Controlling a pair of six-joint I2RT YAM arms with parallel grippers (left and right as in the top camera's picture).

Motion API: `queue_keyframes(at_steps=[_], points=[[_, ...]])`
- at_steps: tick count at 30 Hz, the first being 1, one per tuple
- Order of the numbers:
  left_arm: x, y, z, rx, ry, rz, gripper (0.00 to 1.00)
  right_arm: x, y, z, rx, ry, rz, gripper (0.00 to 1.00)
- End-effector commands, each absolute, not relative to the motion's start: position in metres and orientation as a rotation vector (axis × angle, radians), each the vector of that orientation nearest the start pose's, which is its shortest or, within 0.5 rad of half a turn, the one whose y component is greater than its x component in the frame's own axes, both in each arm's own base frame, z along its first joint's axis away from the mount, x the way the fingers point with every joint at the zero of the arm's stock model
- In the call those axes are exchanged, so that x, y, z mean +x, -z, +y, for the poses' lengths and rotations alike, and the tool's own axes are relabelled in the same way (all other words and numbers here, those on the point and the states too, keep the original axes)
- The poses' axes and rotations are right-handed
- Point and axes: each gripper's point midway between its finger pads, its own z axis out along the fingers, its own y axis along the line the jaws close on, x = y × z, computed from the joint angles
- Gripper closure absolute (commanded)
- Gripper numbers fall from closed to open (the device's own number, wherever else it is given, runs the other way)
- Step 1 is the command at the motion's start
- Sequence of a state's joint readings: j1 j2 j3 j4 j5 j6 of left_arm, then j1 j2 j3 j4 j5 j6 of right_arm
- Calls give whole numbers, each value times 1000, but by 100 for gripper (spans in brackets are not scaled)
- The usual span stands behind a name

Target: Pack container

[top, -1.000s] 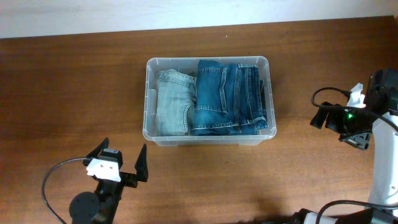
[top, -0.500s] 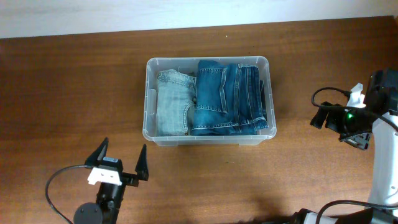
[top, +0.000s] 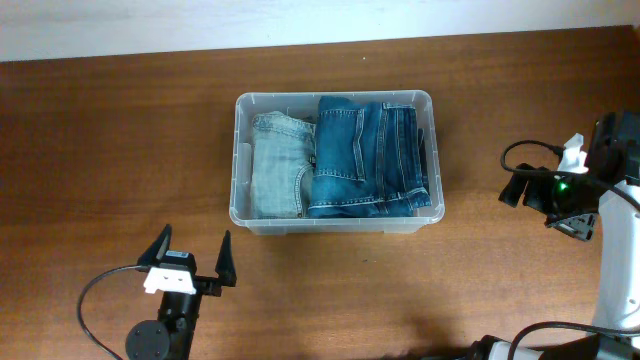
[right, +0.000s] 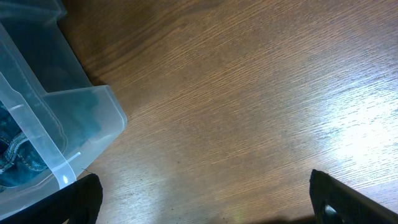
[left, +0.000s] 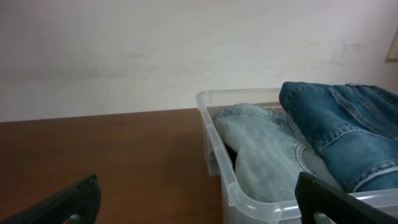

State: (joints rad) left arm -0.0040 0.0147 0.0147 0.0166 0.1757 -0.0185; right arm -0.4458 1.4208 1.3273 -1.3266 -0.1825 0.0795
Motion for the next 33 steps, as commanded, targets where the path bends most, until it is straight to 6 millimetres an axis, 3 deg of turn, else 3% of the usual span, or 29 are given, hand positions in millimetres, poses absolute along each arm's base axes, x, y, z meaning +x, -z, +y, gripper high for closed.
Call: queue_keyframes(at_steps=[1, 5, 33], points=[[245, -176, -25, 115, 124, 1565, 1, 253, -171, -89, 765, -221, 2853, 2], [244, -161, -25, 110, 129, 1629, 1, 253, -171, -89, 765, -221, 2853, 2], [244, -161, -25, 110, 129, 1629, 1, 253, -171, -89, 765, -221, 2853, 2]])
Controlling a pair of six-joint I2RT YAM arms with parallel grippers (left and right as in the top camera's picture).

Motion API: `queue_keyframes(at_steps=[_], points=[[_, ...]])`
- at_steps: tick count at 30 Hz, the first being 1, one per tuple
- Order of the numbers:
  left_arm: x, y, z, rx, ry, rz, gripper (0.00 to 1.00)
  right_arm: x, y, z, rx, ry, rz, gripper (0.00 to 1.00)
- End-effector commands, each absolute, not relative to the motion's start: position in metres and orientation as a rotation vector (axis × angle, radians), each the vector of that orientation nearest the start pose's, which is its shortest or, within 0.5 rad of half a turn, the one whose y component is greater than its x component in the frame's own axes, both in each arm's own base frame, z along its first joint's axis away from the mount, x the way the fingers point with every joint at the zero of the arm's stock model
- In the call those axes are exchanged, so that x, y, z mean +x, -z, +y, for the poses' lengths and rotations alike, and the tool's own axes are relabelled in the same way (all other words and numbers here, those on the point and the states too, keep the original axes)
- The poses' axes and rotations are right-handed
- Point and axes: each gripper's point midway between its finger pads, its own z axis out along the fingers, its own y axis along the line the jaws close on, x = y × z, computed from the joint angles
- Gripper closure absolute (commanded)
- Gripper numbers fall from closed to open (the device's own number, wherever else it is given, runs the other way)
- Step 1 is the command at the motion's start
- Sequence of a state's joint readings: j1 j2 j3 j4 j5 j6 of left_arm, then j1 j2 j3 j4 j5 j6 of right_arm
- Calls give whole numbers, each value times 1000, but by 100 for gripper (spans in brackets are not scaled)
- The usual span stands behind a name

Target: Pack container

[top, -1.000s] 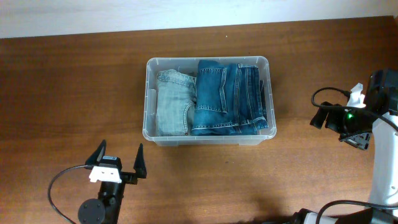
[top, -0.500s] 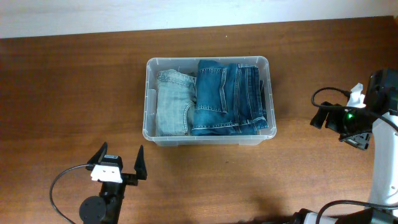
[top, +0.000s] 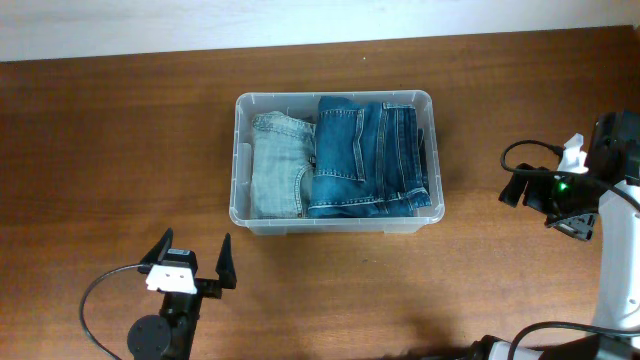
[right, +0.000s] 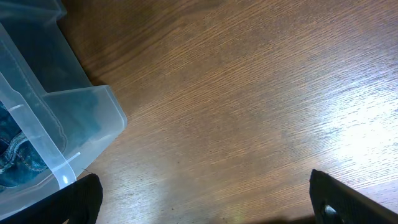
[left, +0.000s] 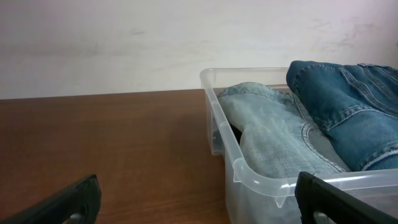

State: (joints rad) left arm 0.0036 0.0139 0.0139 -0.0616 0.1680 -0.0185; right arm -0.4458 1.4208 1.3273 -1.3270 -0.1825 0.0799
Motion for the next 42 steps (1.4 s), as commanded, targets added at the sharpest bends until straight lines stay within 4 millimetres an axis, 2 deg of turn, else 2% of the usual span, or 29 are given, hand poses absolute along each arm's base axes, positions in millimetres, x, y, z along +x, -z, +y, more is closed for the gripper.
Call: queue_keyframes(at_steps=[1, 8, 11, 14, 16, 19, 24, 28, 30, 33, 36, 38, 42], points=[[244, -161, -25, 110, 129, 1629, 1, 253, -171, -89, 765, -221, 2853, 1], [244, -161, -25, 110, 129, 1629, 1, 254, -170, -89, 765, -223, 2856, 2], [244, -161, -25, 110, 129, 1629, 0, 252, -176, -88, 755, -214, 2833, 2], [244, -161, -25, 110, 129, 1629, 1, 248, -194, -86, 728, -190, 2769, 2], [244, -161, -25, 111, 129, 1629, 1, 239, -217, -82, 691, -159, 2681, 2], [244, -161, -25, 110, 129, 1629, 0, 230, -239, -75, 648, -130, 2596, 2], [244, -161, -25, 110, 129, 1629, 1, 209, -278, -50, 501, -105, 2445, 1], [244, -161, -25, 110, 129, 1629, 1, 192, -298, -32, 403, -102, 2350, 1], [244, -161, -25, 110, 129, 1629, 0, 186, -310, -34, 375, -49, 2276, 2], [244, -161, -25, 110, 129, 1629, 1, 183, -322, -25, 317, -67, 2167, 2], [244, -161, -25, 110, 129, 1629, 0, 192, -326, -6, 198, -156, 2040, 1], [244, -161, -25, 110, 129, 1629, 1, 201, -317, 11, 79, -230, 1921, 1], [244, -161, -25, 110, 129, 1629, 1, 206, -294, 31, -54, -293, 1781, 2]])
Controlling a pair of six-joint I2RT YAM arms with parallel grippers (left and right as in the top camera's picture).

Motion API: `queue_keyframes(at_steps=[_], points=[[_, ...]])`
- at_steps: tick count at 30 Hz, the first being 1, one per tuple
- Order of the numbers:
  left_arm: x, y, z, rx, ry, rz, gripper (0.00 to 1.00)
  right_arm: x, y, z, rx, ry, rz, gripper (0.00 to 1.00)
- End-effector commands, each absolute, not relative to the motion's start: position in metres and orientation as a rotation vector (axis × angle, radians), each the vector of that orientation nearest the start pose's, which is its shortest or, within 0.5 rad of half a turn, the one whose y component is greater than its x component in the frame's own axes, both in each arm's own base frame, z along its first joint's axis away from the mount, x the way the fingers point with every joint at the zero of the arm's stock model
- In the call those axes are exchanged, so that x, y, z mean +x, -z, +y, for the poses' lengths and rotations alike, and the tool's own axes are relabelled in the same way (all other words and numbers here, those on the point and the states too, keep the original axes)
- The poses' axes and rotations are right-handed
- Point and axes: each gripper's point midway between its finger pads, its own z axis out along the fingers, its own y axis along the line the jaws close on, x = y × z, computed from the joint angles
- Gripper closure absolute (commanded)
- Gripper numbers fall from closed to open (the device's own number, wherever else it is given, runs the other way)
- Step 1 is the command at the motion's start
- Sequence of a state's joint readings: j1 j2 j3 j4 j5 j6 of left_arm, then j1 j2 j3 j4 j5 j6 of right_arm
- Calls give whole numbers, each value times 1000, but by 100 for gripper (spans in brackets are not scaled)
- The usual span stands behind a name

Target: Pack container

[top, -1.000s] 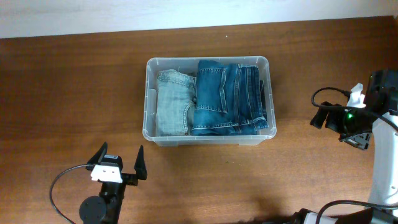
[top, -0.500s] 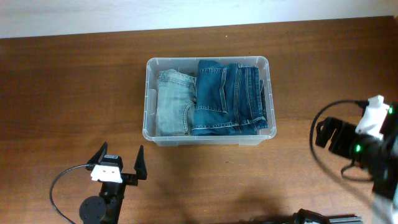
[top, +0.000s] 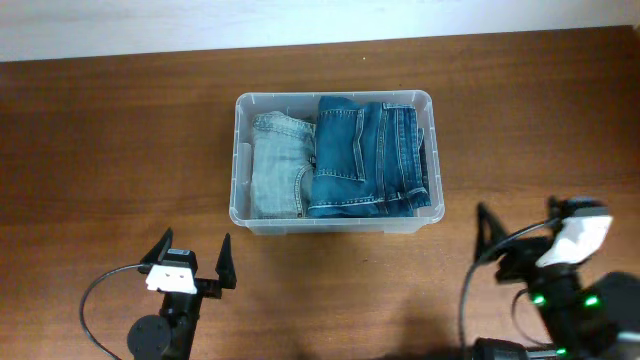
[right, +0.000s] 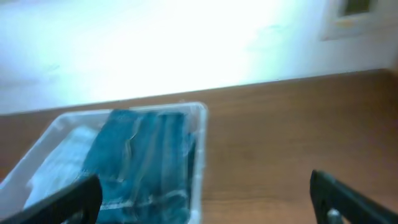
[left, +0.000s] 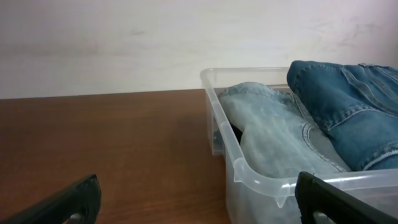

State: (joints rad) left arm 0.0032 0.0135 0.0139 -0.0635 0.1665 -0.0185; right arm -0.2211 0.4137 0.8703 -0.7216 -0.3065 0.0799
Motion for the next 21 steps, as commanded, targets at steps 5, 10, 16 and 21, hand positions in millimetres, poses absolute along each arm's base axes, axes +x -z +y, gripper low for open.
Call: queue_keyframes(at_steps=[5, 10, 16, 21], points=[[244, -161, -25, 110, 129, 1629, 1, 215, -274, 45, -170, -306, 1580, 1], [244, -161, -25, 110, 129, 1629, 1, 224, -260, 47, -207, -287, 1454, 2], [244, -161, -25, 110, 129, 1629, 1, 230, -250, 46, -219, -260, 1355, 2], [244, -161, -25, 110, 129, 1629, 1, 233, -239, 40, -168, -229, 1329, 2]])
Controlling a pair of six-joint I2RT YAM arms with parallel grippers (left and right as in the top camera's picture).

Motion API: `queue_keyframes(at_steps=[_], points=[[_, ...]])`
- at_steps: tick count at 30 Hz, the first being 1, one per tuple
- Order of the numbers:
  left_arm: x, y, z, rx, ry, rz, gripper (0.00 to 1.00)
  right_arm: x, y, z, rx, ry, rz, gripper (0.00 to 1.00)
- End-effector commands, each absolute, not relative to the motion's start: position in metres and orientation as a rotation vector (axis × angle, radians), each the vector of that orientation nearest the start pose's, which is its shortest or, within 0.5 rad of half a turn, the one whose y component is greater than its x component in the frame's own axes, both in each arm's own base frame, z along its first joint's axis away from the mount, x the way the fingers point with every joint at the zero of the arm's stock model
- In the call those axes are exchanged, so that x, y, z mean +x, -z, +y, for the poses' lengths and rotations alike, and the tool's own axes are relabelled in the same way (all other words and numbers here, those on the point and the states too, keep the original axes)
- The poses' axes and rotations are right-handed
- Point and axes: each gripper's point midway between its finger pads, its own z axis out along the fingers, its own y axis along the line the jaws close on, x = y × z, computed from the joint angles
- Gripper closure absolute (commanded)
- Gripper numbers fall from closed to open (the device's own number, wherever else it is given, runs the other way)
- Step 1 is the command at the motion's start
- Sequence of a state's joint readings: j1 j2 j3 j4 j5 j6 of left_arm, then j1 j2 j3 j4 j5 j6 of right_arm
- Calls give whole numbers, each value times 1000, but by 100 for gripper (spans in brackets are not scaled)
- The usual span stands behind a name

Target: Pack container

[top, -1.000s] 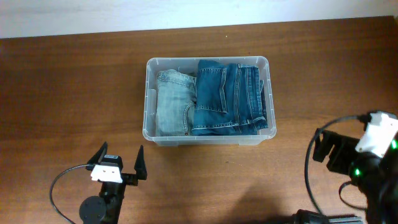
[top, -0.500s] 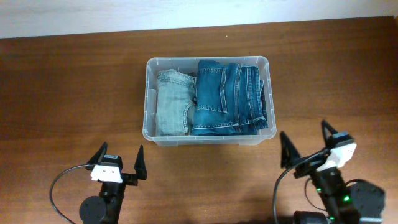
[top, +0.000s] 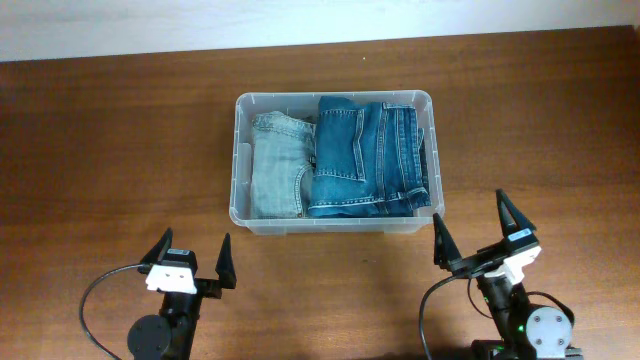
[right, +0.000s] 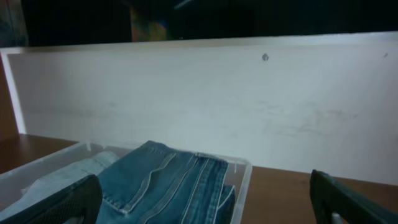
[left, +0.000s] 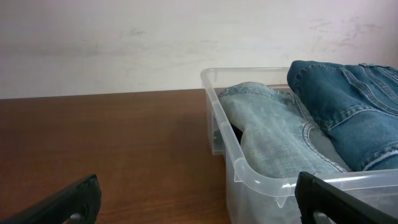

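Observation:
A clear plastic container (top: 240,160) stands in the middle of the table. Folded light blue jeans (top: 277,165) fill its left side and folded dark blue jeans (top: 365,155) its right side. My left gripper (top: 190,258) rests open near the front left of the table, below the container's left corner. My right gripper (top: 478,230) stands open near the front right, below the container's right corner. The left wrist view shows the container's rim (left: 214,112) with both pairs of jeans. The dark jeans (right: 168,180) fill the right wrist view.
The brown wooden table (top: 110,150) ends at a white wall (top: 300,20) at the back. Black cables (top: 95,300) loop beside each arm's base at the front edge.
My right arm has settled at the front right with its open fingers pointing up toward the container. The left arm and the jeans have not moved.
The jeans lay packed in the container throughout. My left gripper drew back slightly at the front left and then stayed put. My right gripper hung at the far right edge for the first two moments, then appeared low at the front right, where it now rests open.

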State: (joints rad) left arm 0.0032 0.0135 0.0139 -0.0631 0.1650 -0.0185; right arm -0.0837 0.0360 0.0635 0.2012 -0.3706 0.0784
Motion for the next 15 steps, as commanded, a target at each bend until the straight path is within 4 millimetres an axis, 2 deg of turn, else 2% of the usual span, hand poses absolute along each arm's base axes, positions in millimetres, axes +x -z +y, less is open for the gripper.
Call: queue_keyframes(at_steps=[1, 15], points=[[244, -161, -25, 110, 129, 1629, 1, 234, -236, 39, -158, -227, 1336, 2], [244, -161, -25, 110, 129, 1629, 1, 240, -198, 41, -139, -247, 1475, 2]])
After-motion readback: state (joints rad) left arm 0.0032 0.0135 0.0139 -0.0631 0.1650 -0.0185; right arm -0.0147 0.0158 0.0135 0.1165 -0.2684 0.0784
